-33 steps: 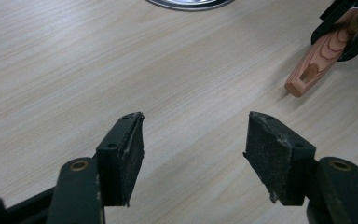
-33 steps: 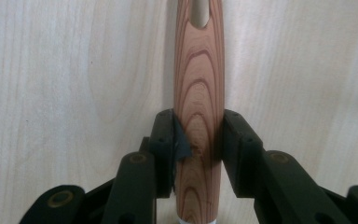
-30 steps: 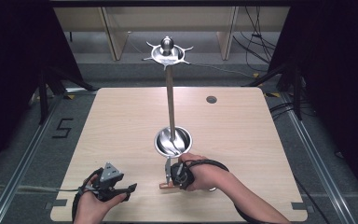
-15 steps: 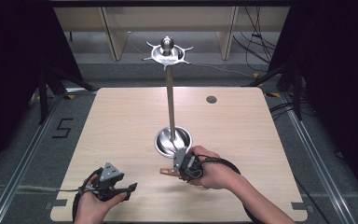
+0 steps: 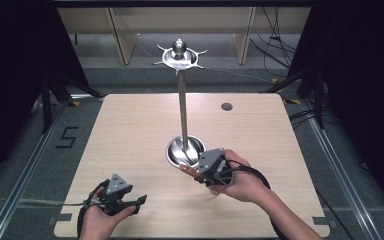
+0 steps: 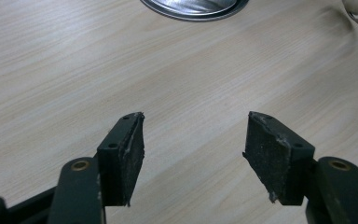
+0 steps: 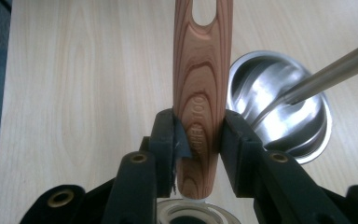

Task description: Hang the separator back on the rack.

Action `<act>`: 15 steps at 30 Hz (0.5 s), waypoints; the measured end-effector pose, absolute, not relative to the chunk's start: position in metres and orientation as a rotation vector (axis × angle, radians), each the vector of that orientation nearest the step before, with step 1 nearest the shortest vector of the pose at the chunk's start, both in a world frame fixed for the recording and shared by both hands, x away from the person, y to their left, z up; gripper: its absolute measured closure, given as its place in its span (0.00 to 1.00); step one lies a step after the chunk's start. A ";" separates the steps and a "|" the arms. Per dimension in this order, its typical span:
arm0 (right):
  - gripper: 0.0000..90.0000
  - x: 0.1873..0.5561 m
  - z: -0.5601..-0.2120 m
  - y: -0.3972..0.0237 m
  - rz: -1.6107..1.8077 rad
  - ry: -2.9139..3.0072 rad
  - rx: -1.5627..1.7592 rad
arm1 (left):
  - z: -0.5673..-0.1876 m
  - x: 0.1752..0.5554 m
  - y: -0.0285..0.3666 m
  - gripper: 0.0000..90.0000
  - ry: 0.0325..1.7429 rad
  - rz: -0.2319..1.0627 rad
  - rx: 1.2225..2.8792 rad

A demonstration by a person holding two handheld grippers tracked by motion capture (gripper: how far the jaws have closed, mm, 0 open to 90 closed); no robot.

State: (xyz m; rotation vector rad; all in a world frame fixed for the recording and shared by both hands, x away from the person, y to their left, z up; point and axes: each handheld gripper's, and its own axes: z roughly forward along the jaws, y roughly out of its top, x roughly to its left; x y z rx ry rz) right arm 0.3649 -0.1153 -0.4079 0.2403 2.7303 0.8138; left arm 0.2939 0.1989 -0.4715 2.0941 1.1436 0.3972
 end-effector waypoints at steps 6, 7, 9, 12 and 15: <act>0.76 0.369 -0.402 -0.123 0.958 2.646 0.213 | -0.473 0.294 0.197 0.41 1.161 0.415 2.076; 0.76 0.368 -0.400 -0.126 0.970 2.638 0.272 | -0.473 0.294 0.197 0.41 1.161 0.415 2.075; 0.76 0.369 -0.397 -0.130 1.034 2.630 0.276 | -0.473 0.294 0.197 0.41 1.160 0.415 2.074; 0.76 0.370 -0.394 -0.138 1.104 2.609 0.363 | -0.473 0.294 0.197 0.41 1.156 0.405 2.068; 0.76 0.372 -0.391 -0.143 1.164 2.590 0.380 | -0.469 0.294 0.200 0.42 1.133 0.419 2.076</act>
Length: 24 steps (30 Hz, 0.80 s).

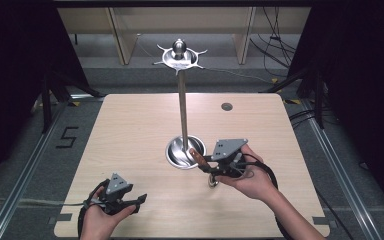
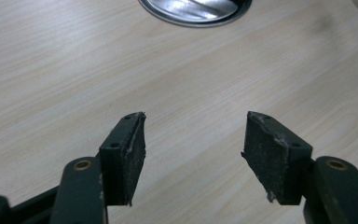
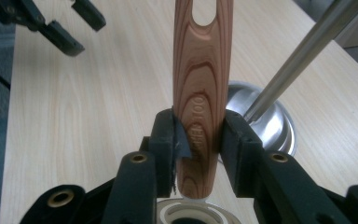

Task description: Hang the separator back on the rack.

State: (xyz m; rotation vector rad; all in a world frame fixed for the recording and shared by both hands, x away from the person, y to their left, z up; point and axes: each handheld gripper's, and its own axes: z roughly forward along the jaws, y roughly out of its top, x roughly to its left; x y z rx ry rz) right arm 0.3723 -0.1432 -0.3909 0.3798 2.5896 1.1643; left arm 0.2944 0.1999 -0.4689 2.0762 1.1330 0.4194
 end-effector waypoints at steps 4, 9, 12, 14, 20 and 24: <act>0.76 0.372 -0.387 -0.148 1.210 2.553 0.426 | -0.466 0.294 0.202 0.42 1.104 0.452 2.081; 0.76 0.370 -0.381 -0.151 1.239 2.498 0.452 | -0.462 0.292 0.202 0.40 1.147 0.502 1.995; 0.76 0.371 -0.374 -0.154 1.268 2.466 0.472 | -0.461 0.292 0.203 0.40 1.165 0.510 1.956; 0.76 0.372 -0.371 -0.156 1.291 2.449 0.482 | -0.461 0.292 0.204 0.40 1.165 0.511 1.961; 0.76 0.372 -0.364 -0.161 1.329 2.406 0.511 | -0.461 0.292 0.203 0.38 1.176 0.509 1.936; 0.76 0.371 -0.361 -0.161 1.351 2.382 0.516 | -0.459 0.293 0.206 0.38 1.167 0.519 1.972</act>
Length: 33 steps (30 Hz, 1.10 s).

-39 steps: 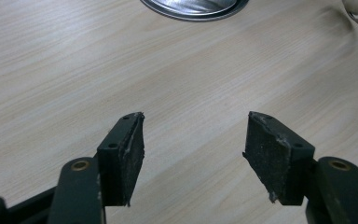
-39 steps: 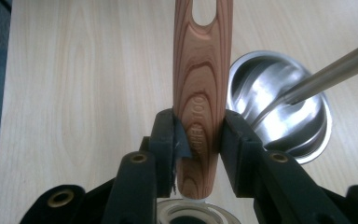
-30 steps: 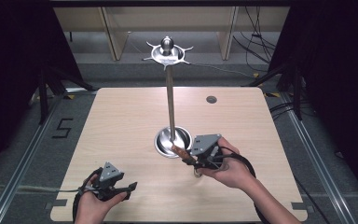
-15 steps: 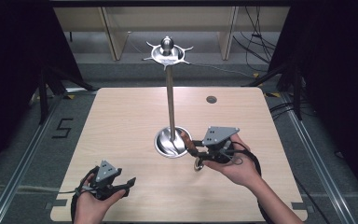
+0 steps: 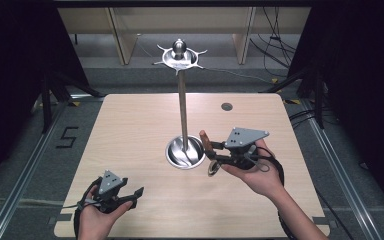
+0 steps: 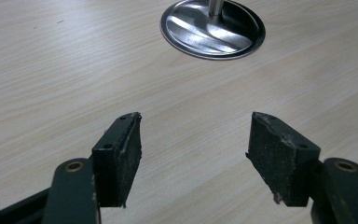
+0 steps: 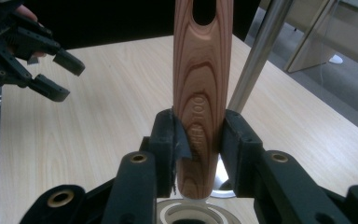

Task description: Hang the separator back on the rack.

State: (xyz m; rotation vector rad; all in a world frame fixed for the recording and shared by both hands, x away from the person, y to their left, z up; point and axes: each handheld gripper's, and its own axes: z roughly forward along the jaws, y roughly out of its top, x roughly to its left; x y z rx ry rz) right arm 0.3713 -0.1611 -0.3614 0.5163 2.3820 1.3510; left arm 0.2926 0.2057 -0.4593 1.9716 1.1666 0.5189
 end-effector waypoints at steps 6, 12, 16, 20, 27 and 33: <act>0.76 0.372 -0.354 -0.163 1.388 2.349 0.543 | -0.459 0.292 0.204 0.38 1.176 0.526 1.916; 0.76 0.372 -0.350 -0.166 1.403 2.311 0.540 | -0.457 0.292 0.205 0.38 1.172 0.532 1.895; 0.76 0.372 -0.348 -0.168 1.404 2.306 0.557 | -0.458 0.292 0.205 0.38 1.169 0.528 1.893; 0.76 0.371 -0.348 -0.169 1.428 2.274 0.569 | -0.458 0.292 0.205 0.38 1.175 0.517 1.889; 0.76 0.372 -0.345 -0.170 1.455 2.261 0.595 | -0.458 0.293 0.204 0.39 1.175 0.514 1.865; 0.76 0.372 -0.340 -0.170 1.452 2.276 0.598 | -0.459 0.293 0.205 0.39 1.187 0.536 1.872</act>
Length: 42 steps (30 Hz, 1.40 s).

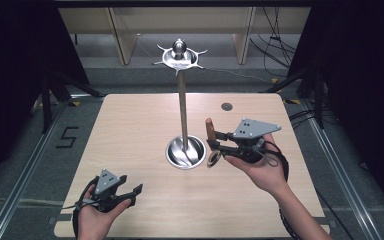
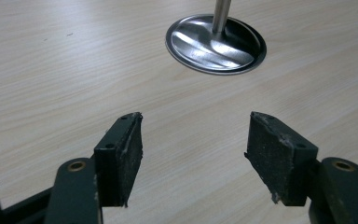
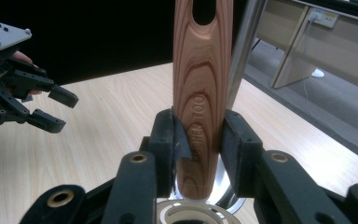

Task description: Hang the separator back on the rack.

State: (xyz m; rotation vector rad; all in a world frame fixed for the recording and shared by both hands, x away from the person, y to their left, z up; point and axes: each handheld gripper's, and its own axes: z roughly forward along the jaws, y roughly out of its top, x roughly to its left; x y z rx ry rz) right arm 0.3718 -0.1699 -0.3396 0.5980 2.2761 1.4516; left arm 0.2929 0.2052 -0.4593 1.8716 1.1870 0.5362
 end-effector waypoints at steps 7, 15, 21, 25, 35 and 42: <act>0.76 0.374 -0.332 -0.168 1.477 2.246 0.595 | -0.458 0.293 0.205 0.39 1.174 0.533 1.879; 0.76 0.379 -0.327 -0.169 1.472 2.263 0.624 | -0.456 0.292 0.207 0.39 1.172 0.551 1.865; 0.76 0.381 -0.319 -0.171 1.489 2.234 0.636 | -0.457 0.291 0.204 0.39 1.156 0.557 1.881; 0.76 0.383 -0.315 -0.175 1.496 2.243 0.659 | -0.455 0.291 0.205 0.39 1.148 0.583 1.854; 0.76 0.389 -0.309 -0.184 1.502 2.233 0.696 | -0.456 0.291 0.205 0.39 1.158 0.581 1.855; 0.76 0.393 -0.303 -0.185 1.499 2.224 0.700 | -0.456 0.291 0.205 0.38 1.159 0.585 1.853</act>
